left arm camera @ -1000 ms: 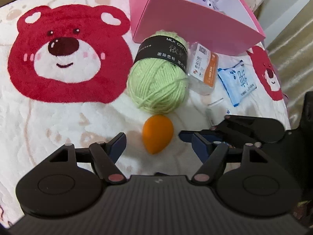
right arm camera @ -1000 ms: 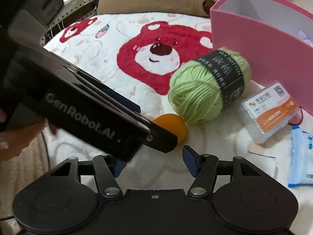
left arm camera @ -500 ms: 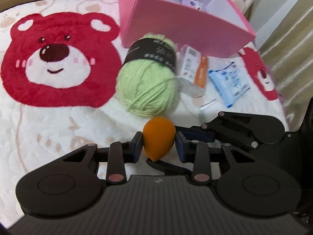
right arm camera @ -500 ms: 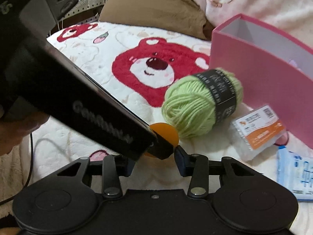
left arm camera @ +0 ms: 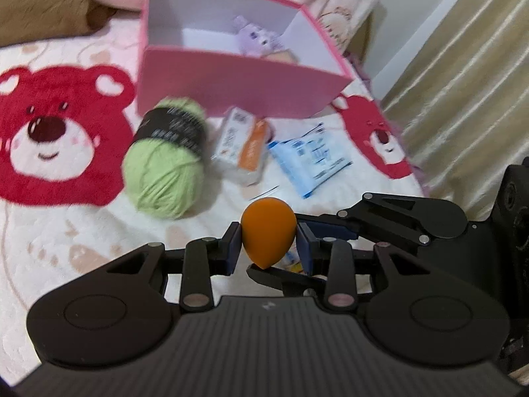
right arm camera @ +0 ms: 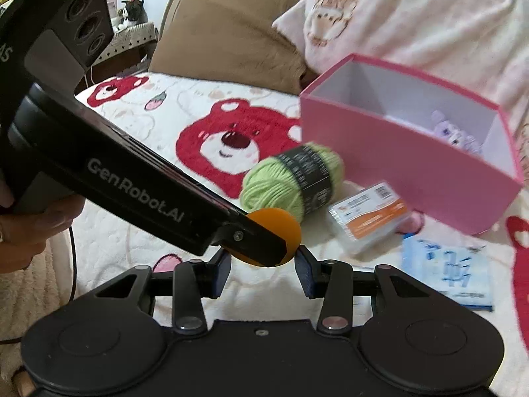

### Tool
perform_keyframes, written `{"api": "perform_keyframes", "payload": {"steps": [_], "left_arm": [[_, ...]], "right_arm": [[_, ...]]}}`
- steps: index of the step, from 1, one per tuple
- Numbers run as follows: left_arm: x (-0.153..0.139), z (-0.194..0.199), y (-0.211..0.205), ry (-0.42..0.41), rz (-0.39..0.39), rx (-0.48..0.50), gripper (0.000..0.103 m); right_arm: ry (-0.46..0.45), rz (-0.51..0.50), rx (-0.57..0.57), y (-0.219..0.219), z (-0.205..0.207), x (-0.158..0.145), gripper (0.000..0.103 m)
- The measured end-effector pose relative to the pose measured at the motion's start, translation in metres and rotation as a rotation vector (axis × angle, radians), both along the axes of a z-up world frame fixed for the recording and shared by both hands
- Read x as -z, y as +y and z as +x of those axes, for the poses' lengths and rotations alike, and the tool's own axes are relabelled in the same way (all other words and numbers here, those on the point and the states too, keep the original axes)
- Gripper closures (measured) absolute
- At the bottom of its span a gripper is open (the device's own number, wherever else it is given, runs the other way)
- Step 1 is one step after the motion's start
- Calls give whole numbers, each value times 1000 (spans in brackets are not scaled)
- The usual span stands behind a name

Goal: Organize objects
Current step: 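Lift the sponge with the left tool and carry it over the box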

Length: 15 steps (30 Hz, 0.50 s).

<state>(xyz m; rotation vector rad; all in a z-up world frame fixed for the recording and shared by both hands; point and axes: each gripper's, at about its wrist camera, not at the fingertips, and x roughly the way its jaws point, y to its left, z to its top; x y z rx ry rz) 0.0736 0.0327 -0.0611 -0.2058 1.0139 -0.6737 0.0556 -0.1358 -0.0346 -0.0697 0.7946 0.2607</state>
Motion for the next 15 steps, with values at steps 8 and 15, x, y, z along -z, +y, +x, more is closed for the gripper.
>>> {"api": "perform_keyframes", "payload": {"steps": [8, 15], "left_arm": [[-52, 8, -26, -54, 14, 45, 69], [-96, 38, -46, -81, 51, 65, 69]], "right_arm": [[-42, 15, 31, -26, -2, -54, 55], [-85, -10, 45, -45, 20, -95, 56]]}}
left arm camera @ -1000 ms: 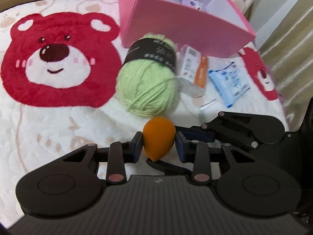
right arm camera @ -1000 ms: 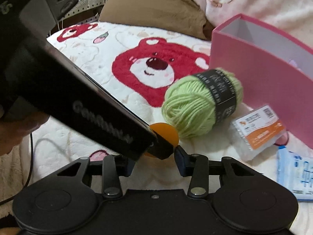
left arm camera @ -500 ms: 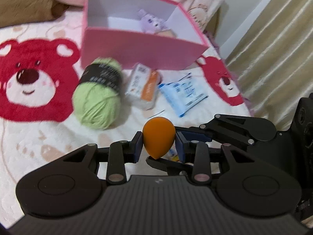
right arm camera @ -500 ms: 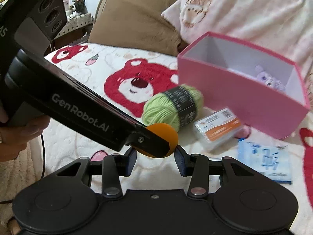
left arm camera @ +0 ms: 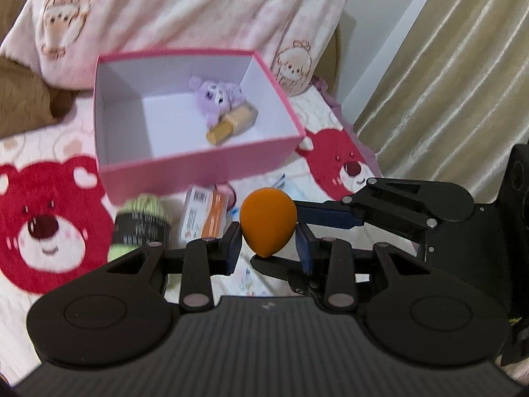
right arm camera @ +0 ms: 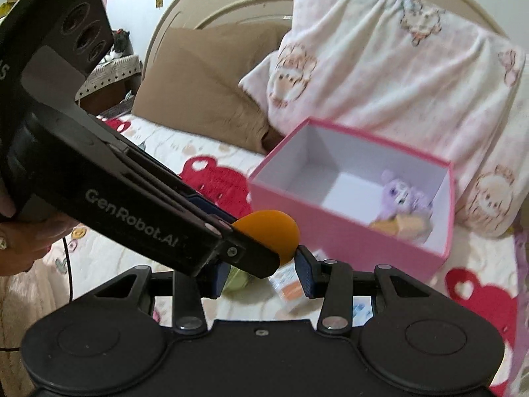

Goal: Organize objects
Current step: 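Lift the sponge with the left tool and carry it over the box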

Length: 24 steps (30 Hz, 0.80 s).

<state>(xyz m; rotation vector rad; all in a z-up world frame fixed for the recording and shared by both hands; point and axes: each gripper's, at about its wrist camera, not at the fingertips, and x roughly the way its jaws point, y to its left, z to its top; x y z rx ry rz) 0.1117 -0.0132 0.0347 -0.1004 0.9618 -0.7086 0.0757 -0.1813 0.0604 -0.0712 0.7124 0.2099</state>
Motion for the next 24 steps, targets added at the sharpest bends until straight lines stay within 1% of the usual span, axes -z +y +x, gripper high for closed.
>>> {"api": "perform_keyframes", "payload": {"steps": [4, 8, 10, 13, 18, 20, 22, 24], "left_arm": [[-9, 14, -7, -12, 0, -5, 69], [-12, 35, -18, 9, -14, -19, 69], [-11, 51, -25, 24, -20, -24, 69], [-7, 76, -37, 56, -34, -38, 69], [15, 123, -65, 148, -65, -72, 69], [29, 141, -76, 195, -93, -91, 69], [44, 157, -82, 238, -115, -117, 69], [59, 170, -89, 271, -126, -144, 69]], "right_arm": [[-19, 16, 18, -13, 12, -8, 56], [-22, 8, 38, -25, 24, -11, 56], [-6, 14, 57, -35, 37, -14, 56], [33, 48, 93, -55, 58, -12, 56], [145, 62, 178, -88, 102, 3, 56], [188, 47, 207, -99, 115, 11, 56], [222, 5, 218, -109, 131, 23, 56], [269, -13, 227, -118, 146, 33, 56]]}}
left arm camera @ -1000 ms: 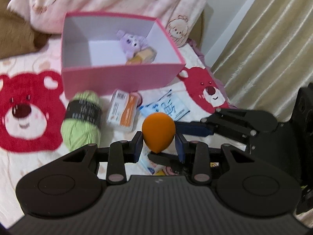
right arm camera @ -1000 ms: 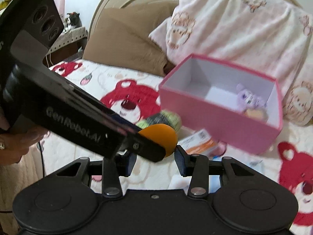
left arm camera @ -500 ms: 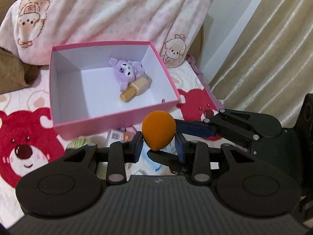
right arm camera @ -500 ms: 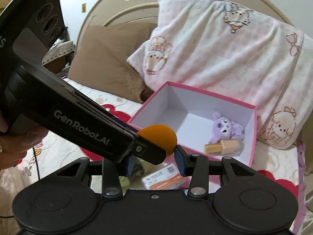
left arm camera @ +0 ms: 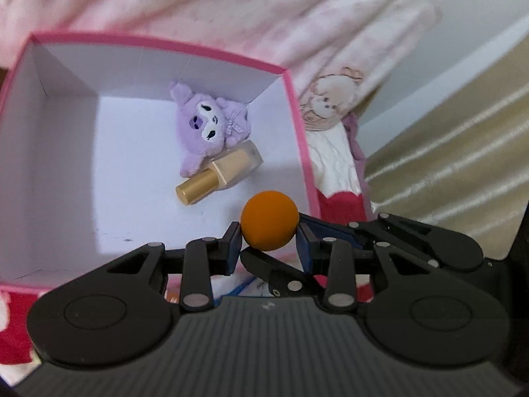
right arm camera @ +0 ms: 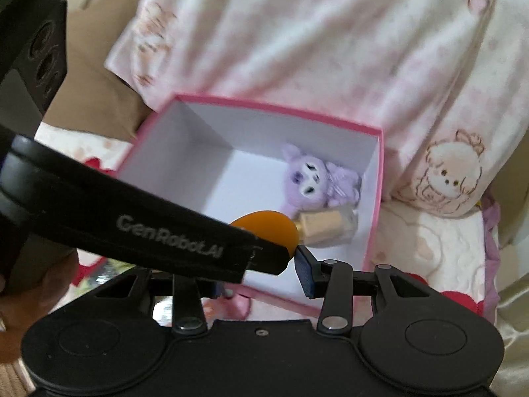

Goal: Organize objects
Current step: 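Lift the sponge with the left tool and carry it over the box, then drop the sponge into the box by opening the left tool, then withdraw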

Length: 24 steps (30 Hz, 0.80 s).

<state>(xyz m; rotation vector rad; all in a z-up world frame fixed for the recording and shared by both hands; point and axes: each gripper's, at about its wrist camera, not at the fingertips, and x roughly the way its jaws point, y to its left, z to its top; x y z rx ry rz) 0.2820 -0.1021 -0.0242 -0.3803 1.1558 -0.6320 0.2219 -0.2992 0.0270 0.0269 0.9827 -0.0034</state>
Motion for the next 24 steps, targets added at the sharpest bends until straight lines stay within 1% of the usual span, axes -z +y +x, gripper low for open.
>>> {"api": "perform_keyframes", "payload": {"steps": [3, 6, 9, 12, 16, 19, 22, 24], "left_arm": [[18, 12, -6, 34, -10, -22, 69], [29, 21, -11, 61, -23, -26, 69], [35, 27, -16, 73, -24, -25, 70], [39, 32, -20, 80, -17, -32, 71], [43, 36, -21, 101, -30, -36, 71], [36, 32, -20, 60, 2, -34, 70], [20, 20, -17, 3, 61, -14, 61], [6, 9, -12, -40, 93, 8, 59]], "right_arm": [[60, -19, -7, -10, 19, 13, 56], [93, -59, -27, -14, 28, 20, 56], [100, -108, -36, -15, 33, 26, 56], [102, -130, -50, -17, 38, 31, 56], [94, -134, -48, -21, 37, 34, 56], [65, -125, -46, -24, 26, 33, 56], [26, -86, -38, -23, 10, 28, 54], [-13, -53, -42, -19, -6, 21, 51]]}}
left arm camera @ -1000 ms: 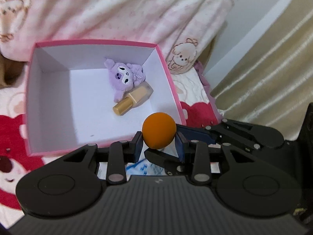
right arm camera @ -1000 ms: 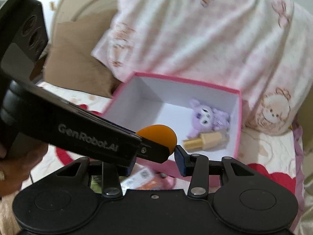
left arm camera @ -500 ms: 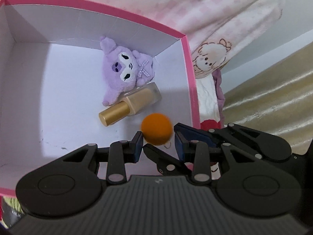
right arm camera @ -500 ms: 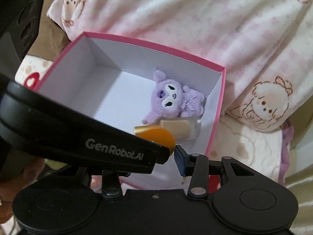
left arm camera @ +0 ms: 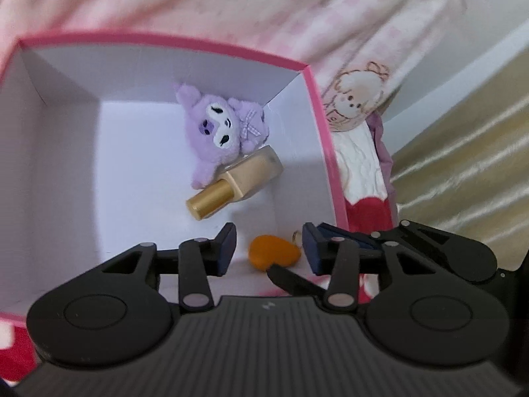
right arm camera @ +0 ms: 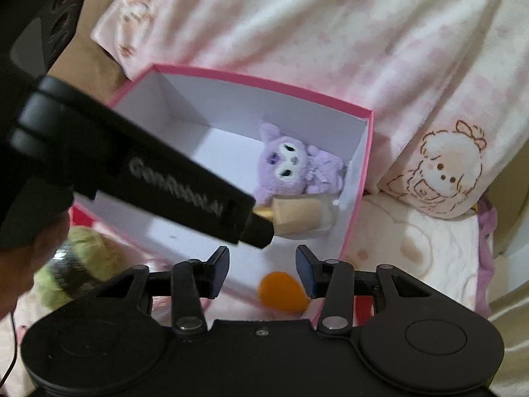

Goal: Organize objects
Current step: 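Drop the sponge into the box by opening the left tool, then withdraw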

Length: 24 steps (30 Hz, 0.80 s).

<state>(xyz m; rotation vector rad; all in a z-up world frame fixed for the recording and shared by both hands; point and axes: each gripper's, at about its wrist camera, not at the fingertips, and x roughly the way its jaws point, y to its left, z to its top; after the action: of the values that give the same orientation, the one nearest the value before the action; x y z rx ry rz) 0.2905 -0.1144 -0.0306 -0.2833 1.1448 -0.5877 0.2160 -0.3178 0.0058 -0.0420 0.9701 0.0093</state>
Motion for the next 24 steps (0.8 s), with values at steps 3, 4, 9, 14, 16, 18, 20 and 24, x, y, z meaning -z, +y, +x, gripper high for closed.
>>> {"api": "perform_keyframes", "payload": {"steps": [3, 4, 9, 14, 16, 18, 20, 24], "left_arm": [[-22, -20, 10, -58, 54, 28, 51], [-30, -28, 13, -78, 76, 37, 49], [-67, -66, 34, -169, 172, 82, 42], [-93, -95, 66, -190, 184, 73, 34], [-99, -106, 80, -214, 204, 55, 31], [-101, -118, 95, -238, 217, 40, 26], [-101, -127, 109, -246, 221, 30, 24], [-98, -139, 133, -255, 206, 13, 19]], "right_arm": [[-58, 40, -20, 11, -24, -14, 43], [-72, 50, -25, 15, -31, -18, 41], [-149, 83, -70, 36, -69, -45, 27], [-218, 83, -117, 60, -100, -68, 21], [-224, 95, -140, 70, -108, -73, 20], [-214, 120, -165, 80, -113, -75, 20], [-200, 144, -184, 91, -118, -76, 20], [-192, 144, -191, 110, -128, -75, 17]]}}
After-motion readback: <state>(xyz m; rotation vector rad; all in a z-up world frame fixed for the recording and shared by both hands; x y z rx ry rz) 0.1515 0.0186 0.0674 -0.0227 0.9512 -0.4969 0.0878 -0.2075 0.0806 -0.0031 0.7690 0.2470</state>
